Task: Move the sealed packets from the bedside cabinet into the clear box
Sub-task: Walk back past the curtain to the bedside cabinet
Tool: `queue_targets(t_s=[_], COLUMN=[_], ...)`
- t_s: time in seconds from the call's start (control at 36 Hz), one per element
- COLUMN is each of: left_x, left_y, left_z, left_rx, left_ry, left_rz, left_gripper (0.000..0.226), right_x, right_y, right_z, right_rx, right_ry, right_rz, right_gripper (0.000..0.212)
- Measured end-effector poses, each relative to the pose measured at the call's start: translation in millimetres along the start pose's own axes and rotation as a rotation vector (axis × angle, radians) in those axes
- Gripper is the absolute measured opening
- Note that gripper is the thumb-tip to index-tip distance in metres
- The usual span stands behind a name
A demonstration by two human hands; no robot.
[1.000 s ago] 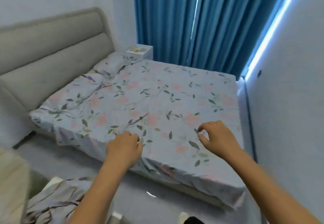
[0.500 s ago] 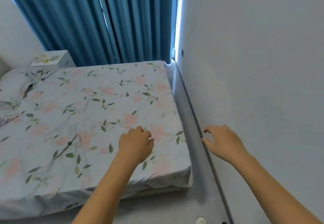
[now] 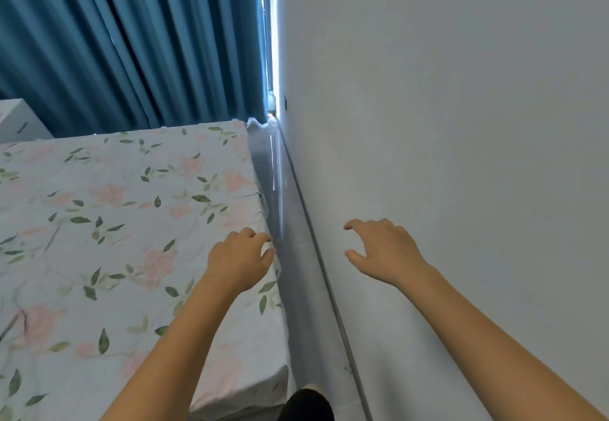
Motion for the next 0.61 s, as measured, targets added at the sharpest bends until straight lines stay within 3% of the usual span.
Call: queue_targets(t_s=[0.36,0.61], left_x=[-6,-71], left_y=[-1,-22], left_z=[175,359], left_rx=[-0.012,0.03], left_ry=[-0.002,-0.084], left_rz=[-0.019,-0.031], left_gripper=[0.043,0.042], right_x=[39,32], right_y=[32,50], right_z=[153,369], right_rx=[-0.014,-0.04], right_ry=[0.015,-0.046], right_rz=[0.043,0.051], right_gripper=[0.045,0.045])
Point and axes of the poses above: each hand's wrist, its own z-axis towards the middle knuckle, its own y-axis out of the palm, x = y × z, the point moved 1 cm from there along z, towards the middle knuckle, and after that the axes turned 11 degrees about x, right-handed, at the moved point
